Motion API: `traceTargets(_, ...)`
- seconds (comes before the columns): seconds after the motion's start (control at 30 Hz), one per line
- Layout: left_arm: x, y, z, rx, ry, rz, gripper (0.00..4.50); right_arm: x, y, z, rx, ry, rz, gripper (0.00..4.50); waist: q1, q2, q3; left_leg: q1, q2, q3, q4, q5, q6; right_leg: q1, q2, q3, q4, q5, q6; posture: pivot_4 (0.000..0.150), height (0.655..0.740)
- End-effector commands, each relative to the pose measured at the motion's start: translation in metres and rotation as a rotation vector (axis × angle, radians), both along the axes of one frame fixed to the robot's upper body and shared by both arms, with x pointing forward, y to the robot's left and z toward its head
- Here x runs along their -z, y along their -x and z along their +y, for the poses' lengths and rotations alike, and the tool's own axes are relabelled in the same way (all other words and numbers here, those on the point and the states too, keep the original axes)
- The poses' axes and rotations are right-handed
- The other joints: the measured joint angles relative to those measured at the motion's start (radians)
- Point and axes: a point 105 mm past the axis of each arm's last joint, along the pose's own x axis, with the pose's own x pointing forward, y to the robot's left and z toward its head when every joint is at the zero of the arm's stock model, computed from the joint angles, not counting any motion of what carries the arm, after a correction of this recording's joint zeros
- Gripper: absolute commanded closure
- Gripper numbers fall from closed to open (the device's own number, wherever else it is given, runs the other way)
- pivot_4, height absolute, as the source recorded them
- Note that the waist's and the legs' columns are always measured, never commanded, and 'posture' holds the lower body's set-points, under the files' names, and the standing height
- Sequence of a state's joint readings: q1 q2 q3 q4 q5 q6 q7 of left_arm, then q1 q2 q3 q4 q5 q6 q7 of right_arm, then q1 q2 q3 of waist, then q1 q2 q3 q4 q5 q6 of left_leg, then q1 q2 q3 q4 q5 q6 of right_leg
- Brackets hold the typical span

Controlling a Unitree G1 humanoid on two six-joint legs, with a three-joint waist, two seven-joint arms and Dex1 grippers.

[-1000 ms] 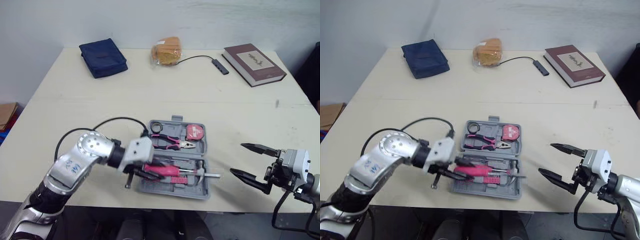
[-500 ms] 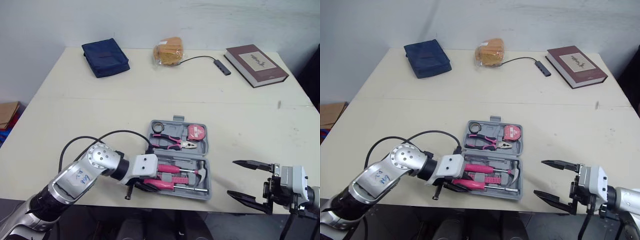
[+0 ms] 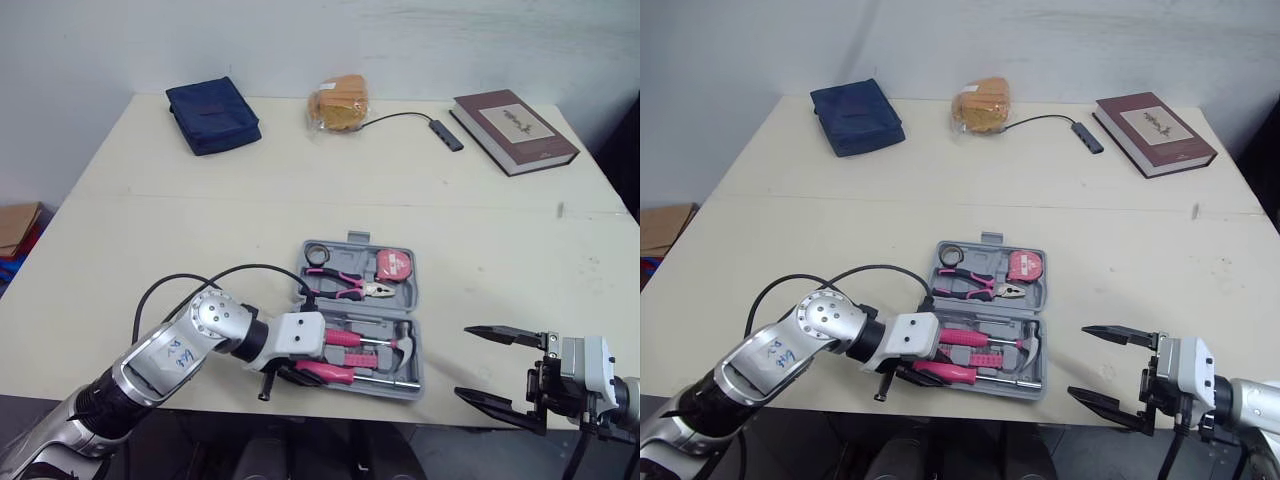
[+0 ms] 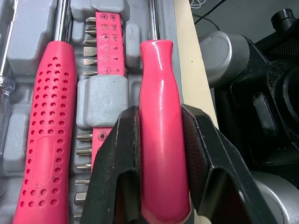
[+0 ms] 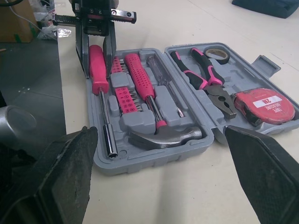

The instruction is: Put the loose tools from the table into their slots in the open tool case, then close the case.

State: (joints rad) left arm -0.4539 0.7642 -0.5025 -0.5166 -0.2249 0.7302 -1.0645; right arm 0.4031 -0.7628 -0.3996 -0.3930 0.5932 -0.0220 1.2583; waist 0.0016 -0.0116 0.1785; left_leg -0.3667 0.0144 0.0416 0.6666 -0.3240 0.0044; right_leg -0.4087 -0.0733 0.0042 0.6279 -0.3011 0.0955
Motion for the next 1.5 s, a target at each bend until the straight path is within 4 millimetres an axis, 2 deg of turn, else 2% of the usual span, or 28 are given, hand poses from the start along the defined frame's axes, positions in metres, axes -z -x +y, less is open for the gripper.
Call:
traceTargets(0.03, -0.008, -0.007, -0.001, -0.003, 0.018, -0.071, 3.45, -0.007, 0.003, 0.004, -0.022, -0.005, -0.031, 0.0, 0.0, 0.0, 0.0, 0.0, 0.0, 0.0, 0.0, 0.0, 0.0, 0.0, 0.0, 0.0, 0.0, 0.0, 0.0, 0.15, 0.74)
traceTargets(0.13, -0.024, -0.005, -0.006, 0.035, 0.092, -0.082, 3.45, -0.006, 0.004, 0.004, -0.021, -0.01, -0.025, 0.0, 0.0, 0.0, 0.0, 0.0, 0.0, 0.0, 0.0, 0.0, 0.0, 0.0, 0.0, 0.0, 0.0, 0.0, 0.0, 0.15, 0.74)
traceTargets(0.23, -0.028, -0.004, -0.005, 0.058, 0.108, -0.087, 3.45, -0.005, 0.003, 0.005, -0.019, -0.013, -0.022, 0.0, -0.001, 0.0, 0.0, 0.0, 0.0, 0.0, 0.0, 0.0, 0.0, 0.0, 0.0, 0.0, 0.0, 0.0, 0.0, 0.15, 0.74)
traceTargets(0.37, -0.021, -0.007, 0.002, 0.036, 0.074, -0.079, 3.45, -0.005, 0.004, 0.004, -0.01, -0.021, -0.018, 0.0, -0.002, 0.0, 0.0, 0.0, 0.0, 0.0, 0.0, 0.0, 0.0, 0.0, 0.0, 0.0, 0.0, 0.0, 0.0, 0.15, 0.74)
traceTargets(0.7, -0.01, 0.001, 0.001, 0.025, 0.034, -0.015, 3.45, -0.004, 0.005, 0.003, 0.005, -0.026, -0.015, 0.0, -0.002, 0.0, 0.0, 0.0, 0.0, 0.0, 0.0, 0.0, 0.0, 0.0, 0.0, 0.0, 0.0, 0.0, 0.0, 0.15, 0.74)
traceTargets(0.83, -0.005, -0.001, 0.002, -0.003, 0.021, -0.01, 2.04, -0.003, 0.004, 0.003, 0.009, -0.028, -0.018, 0.0, -0.001, 0.0, 0.0, 0.0, 0.0, 0.0, 0.0, 0.0, 0.0, 0.0, 0.0, 0.0, 0.0, 0.0, 0.0, 0.15, 0.74)
traceTargets(0.97, -0.013, 0.001, -0.001, 0.042, 0.062, -0.03, 0.13, -0.003, 0.004, 0.003, 0.013, -0.03, -0.017, 0.0, -0.002, 0.0, 0.0, 0.0, 0.0, 0.0, 0.0, 0.0, 0.0, 0.0, 0.0, 0.0, 0.0, 0.0, 0.0, 0.15, 0.74)
traceTargets(1.0, -0.015, 0.001, -0.002, 0.051, 0.072, -0.039, 0.05, -0.002, 0.004, 0.003, 0.014, -0.031, -0.017, 0.0, -0.002, 0.0, 0.0, 0.0, 0.0, 0.0, 0.0, 0.0, 0.0, 0.0, 0.0, 0.0, 0.0, 0.0, 0.0, 0.15, 0.74)
traceTargets(1.17, -0.028, 0.004, -0.006, 0.113, 0.157, -0.068, 0.05, -0.001, 0.004, 0.003, 0.016, -0.033, -0.014, 0.0, -0.001, 0.0, 0.0, 0.0, 0.0, 0.0, 0.0, 0.0, 0.0, 0.0, 0.0, 0.0, 0.0, 0.0, 0.0, 0.15, 0.74)
traceTargets(1.23, -0.036, 0.003, -0.009, 0.149, 0.229, -0.109, 0.05, -0.001, 0.005, 0.003, 0.017, -0.034, -0.013, 0.0, -0.001, 0.0, 0.0, 0.0, 0.0, 0.0, 0.0, 0.0, 0.0, 0.0, 0.0, 0.0, 0.0, 0.0, 0.0, 0.15, 0.74)
traceTargets(1.33, -0.057, 0.007, -0.011, 0.192, 0.426, -0.102, 0.05, 0.003, 0.005, 0.0, 0.032, -0.038, -0.001, 0.0, -0.001, 0.0, 0.0, 0.0, 0.0, 0.0, 0.001, 0.0, 0.0, 0.0, -0.001, 0.0, 0.0, 0.0, 0.0, 0.15, 0.74)
traceTargets(1.4, -0.064, 0.008, -0.006, 0.205, 0.544, -0.076, 0.59, 0.006, 0.006, -0.002, 0.043, -0.038, 0.006, 0.0, -0.002, 0.0, 0.0, 0.0, 0.001, 0.0, 0.001, 0.0, 0.0, 0.0, -0.002, 0.0, 0.0, 0.0, 0.0, 0.15, 0.74)
traceTargets(1.43, -0.059, 0.007, -0.003, 0.201, 0.554, -0.081, 0.84, 0.007, 0.006, -0.003, 0.048, -0.038, 0.008, 0.0, -0.003, 0.0, 0.0, 0.0, 0.001, 0.0, 0.001, 0.0, 0.0, 0.0, -0.002, 0.0, 0.001, 0.0, 0.0, 0.15, 0.74)
traceTargets(1.5, -0.042, 0.008, 0.003, 0.216, 0.516, -0.087, 1.77, 0.009, 0.006, -0.005, 0.055, -0.036, 0.009, 0.0, -0.004, 0.001, -0.001, 0.001, 0.001, 0.0, 0.001, 0.0, -0.001, 0.0, -0.002, 0.0, 0.001, 0.0, 0.0, 0.15, 0.74)
